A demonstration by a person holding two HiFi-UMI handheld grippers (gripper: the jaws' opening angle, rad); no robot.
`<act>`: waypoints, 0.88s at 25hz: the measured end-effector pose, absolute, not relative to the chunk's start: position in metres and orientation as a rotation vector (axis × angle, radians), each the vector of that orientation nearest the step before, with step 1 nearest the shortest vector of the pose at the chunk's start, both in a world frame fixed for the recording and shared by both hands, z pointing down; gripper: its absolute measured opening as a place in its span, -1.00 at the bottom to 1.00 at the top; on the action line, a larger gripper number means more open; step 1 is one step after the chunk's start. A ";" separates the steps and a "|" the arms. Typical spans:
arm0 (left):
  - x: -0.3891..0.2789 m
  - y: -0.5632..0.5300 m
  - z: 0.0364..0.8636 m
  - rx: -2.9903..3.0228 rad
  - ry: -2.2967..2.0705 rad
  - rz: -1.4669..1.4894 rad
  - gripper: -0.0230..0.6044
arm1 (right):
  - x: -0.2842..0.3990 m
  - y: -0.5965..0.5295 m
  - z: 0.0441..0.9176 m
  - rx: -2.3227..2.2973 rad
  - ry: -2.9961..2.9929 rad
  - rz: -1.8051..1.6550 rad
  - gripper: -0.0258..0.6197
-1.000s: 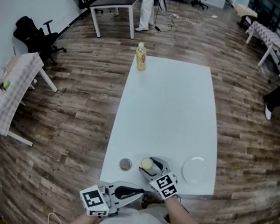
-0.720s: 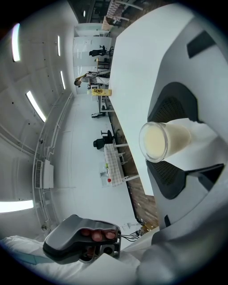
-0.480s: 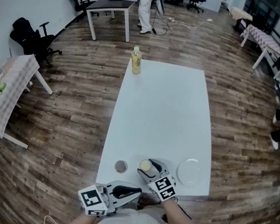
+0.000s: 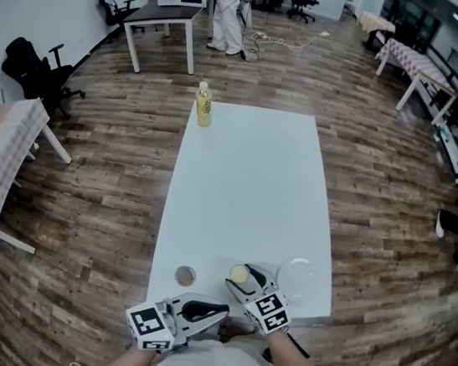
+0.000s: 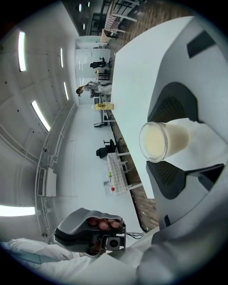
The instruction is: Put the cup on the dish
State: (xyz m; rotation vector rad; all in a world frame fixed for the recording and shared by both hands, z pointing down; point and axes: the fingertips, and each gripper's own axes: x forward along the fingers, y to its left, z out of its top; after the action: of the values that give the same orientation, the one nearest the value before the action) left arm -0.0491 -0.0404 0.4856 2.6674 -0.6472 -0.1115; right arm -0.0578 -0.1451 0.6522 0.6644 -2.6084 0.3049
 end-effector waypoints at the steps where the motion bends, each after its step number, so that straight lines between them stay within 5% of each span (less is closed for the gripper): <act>1: -0.047 -0.041 0.486 2.670 -0.638 -0.110 -0.87 | -0.053 -0.145 0.652 0.676 -2.604 0.308 -0.04; 22: 0.018 -0.061 0.482 2.686 -0.496 -0.100 -0.88 | 0.065 -0.169 0.643 0.933 -2.506 0.352 -0.03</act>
State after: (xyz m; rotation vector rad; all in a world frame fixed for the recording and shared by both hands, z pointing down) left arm 0.0179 -0.0610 0.4823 2.6860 -0.4963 -0.1000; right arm 0.0647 -0.1687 0.6434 0.9331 -2.5059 0.3522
